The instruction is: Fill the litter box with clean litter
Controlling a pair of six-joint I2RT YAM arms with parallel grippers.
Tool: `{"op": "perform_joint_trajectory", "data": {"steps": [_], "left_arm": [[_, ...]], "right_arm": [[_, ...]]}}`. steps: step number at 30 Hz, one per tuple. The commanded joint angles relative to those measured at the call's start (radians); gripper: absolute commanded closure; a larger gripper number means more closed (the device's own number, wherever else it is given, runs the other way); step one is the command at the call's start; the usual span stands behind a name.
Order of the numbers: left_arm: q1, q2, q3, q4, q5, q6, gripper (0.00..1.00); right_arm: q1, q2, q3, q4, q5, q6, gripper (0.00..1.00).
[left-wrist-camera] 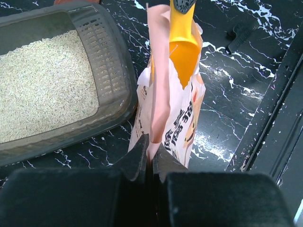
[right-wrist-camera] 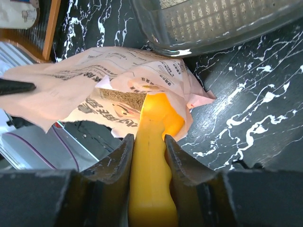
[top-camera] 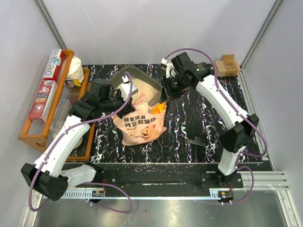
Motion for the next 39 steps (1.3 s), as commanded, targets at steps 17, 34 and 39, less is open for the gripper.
{"op": "perform_joint_trajectory", "data": {"steps": [17, 34, 39], "left_arm": [[-0.015, -0.019, 0.063, 0.211, 0.080, -0.029, 1.00], [-0.016, 0.021, 0.087, 0.225, 0.089, -0.015, 1.00], [-0.019, 0.030, 0.106, 0.212, 0.086, -0.012, 1.00]], "right_arm": [[0.077, 0.064, -0.324, 0.222, 0.133, 0.076, 1.00], [-0.021, 0.138, -0.457, 0.499, -0.541, 0.194, 1.00], [-0.091, 0.156, -0.528, 0.639, -0.672, 0.335, 1.00]]}}
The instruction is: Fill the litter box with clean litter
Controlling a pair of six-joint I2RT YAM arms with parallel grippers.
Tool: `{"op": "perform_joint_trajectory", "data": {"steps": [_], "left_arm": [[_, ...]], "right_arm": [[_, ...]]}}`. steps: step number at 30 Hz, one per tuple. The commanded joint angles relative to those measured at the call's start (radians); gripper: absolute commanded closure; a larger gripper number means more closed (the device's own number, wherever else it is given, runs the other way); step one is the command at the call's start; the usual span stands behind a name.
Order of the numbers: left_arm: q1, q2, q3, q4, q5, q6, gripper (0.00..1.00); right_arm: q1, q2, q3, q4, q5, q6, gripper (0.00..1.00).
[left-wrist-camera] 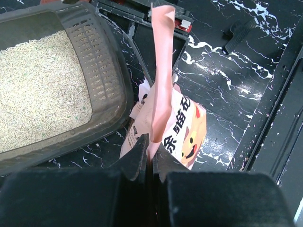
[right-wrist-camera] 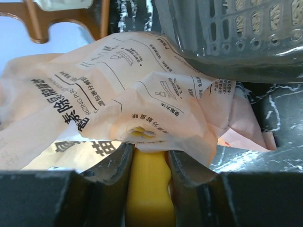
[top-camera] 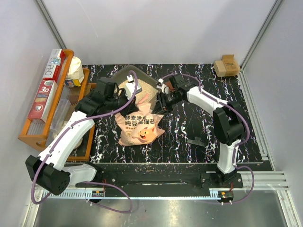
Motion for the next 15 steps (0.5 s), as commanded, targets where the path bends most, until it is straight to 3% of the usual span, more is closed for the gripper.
{"op": "perform_joint_trajectory", "data": {"steps": [1, 9, 15], "left_arm": [[-0.001, -0.032, 0.105, 0.176, 0.068, -0.002, 1.00], [-0.002, -0.049, 0.128, 0.130, 0.038, 0.050, 1.00], [-0.002, -0.079, 0.151, 0.091, -0.037, 0.116, 1.00]], "right_arm": [[-0.070, 0.040, -0.042, 0.156, -0.221, 0.203, 1.00], [-0.188, 0.013, -0.020, 0.397, -0.322, 0.547, 1.00], [-0.240, -0.033, -0.080, 0.449, -0.373, 0.657, 1.00]]}}
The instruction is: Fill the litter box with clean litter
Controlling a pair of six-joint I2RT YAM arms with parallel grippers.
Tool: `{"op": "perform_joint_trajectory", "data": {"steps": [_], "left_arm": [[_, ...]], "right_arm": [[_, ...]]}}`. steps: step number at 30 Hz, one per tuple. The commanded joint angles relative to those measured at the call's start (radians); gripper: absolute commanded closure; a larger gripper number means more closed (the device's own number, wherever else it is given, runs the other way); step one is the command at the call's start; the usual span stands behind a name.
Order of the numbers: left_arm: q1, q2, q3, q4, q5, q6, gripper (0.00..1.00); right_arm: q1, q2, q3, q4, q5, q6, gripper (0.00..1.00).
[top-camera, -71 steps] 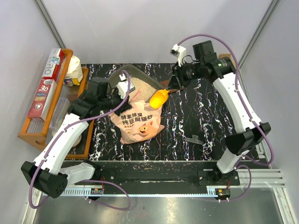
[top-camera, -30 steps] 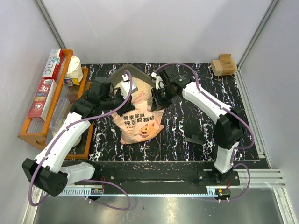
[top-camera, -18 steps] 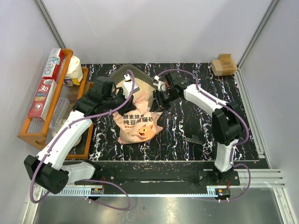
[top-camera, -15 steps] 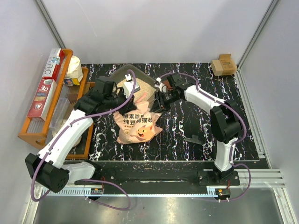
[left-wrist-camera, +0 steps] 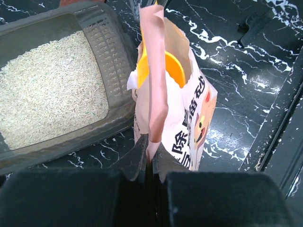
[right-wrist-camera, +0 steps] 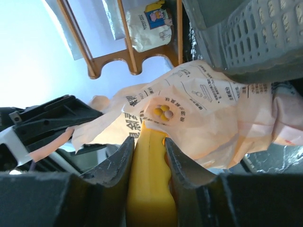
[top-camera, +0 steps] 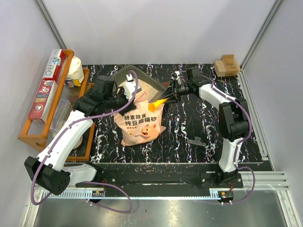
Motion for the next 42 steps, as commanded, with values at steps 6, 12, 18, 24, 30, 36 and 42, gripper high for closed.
{"op": "perform_joint_trajectory", "data": {"steps": [6, 12, 18, 24, 30, 36, 42], "left_arm": [[-0.003, -0.158, 0.059, 0.125, -0.062, 0.117, 1.00], [-0.005, -0.168, 0.033, 0.113, -0.069, 0.125, 1.00], [-0.005, -0.175, 0.037, 0.111, -0.081, 0.135, 1.00], [-0.002, -0.180, 0.037, 0.104, -0.098, 0.141, 1.00], [-0.003, -0.175, 0.039, 0.101, -0.099, 0.141, 1.00], [-0.002, -0.180, 0.030, 0.101, -0.108, 0.143, 1.00], [0.006, -0.183, 0.007, 0.102, -0.110, 0.137, 1.00]], "right_arm": [[-0.076, -0.114, -0.080, 0.213, -0.152, 0.214, 1.00], [-0.091, -0.152, -0.097, 0.244, -0.125, 0.202, 1.00], [-0.117, -0.173, -0.097, 0.246, -0.117, 0.185, 1.00], [-0.161, -0.173, -0.122, 0.244, -0.124, 0.194, 1.00], [-0.169, -0.163, -0.161, 0.267, -0.144, 0.186, 1.00], [-0.198, -0.146, -0.155, 0.300, -0.186, 0.206, 1.00], [-0.214, -0.106, -0.108, 0.505, -0.209, 0.356, 1.00]]}}
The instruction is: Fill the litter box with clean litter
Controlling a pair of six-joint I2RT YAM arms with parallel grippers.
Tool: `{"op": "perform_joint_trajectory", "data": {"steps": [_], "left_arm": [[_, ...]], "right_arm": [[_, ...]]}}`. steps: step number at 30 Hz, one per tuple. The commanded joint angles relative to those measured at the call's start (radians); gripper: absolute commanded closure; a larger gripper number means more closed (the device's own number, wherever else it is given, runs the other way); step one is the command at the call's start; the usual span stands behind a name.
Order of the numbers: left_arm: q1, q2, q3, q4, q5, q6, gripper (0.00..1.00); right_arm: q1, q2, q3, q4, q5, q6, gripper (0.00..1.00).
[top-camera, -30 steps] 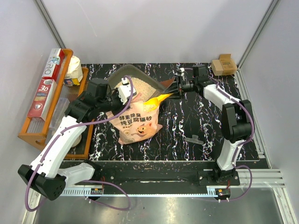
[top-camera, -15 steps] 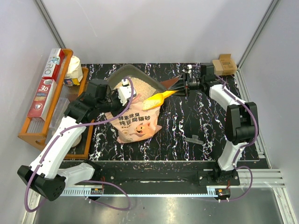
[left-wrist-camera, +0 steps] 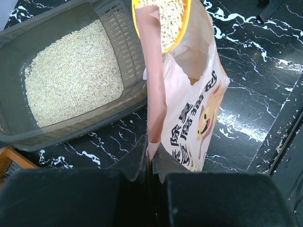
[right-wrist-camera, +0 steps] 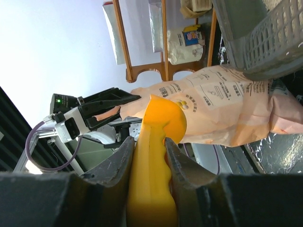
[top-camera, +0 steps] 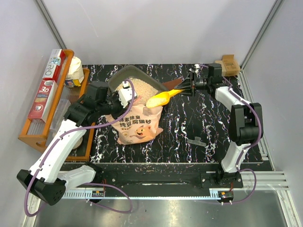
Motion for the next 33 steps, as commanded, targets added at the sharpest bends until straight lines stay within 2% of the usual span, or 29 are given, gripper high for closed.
{"op": "perform_joint_trajectory", "data": {"steps": [1, 7, 13, 19, 23, 29, 33], "left_arm": [[0.014, -0.064, 0.023, 0.194, -0.009, 0.010, 1.00], [0.014, -0.059, 0.025, 0.179, -0.016, 0.022, 1.00], [0.014, -0.068, 0.013, 0.156, 0.020, 0.022, 1.00], [0.014, -0.070, 0.028, 0.098, 0.027, 0.092, 1.00], [0.017, -0.049, 0.039, 0.075, -0.009, 0.148, 1.00], [0.088, 0.027, 0.106, 0.022, 0.017, 0.137, 1.00], [0.113, 0.039, 0.134, 0.012, 0.033, 0.119, 1.00]], "right_arm": [[-0.017, 0.031, 0.058, 0.211, -0.045, 0.136, 1.00], [-0.021, 0.091, 0.144, 0.211, -0.009, 0.143, 1.00], [-0.021, 0.120, 0.248, 0.090, 0.140, 0.023, 1.00], [-0.006, 0.136, 0.441, -0.292, 0.408, -0.286, 1.00], [0.005, 0.169, 0.532, -0.408, 0.589, -0.342, 1.00], [0.034, 0.269, 0.645, -0.421, 0.691, -0.377, 1.00], [0.110, 0.312, 0.734, -0.433, 0.763, -0.449, 1.00]]}}
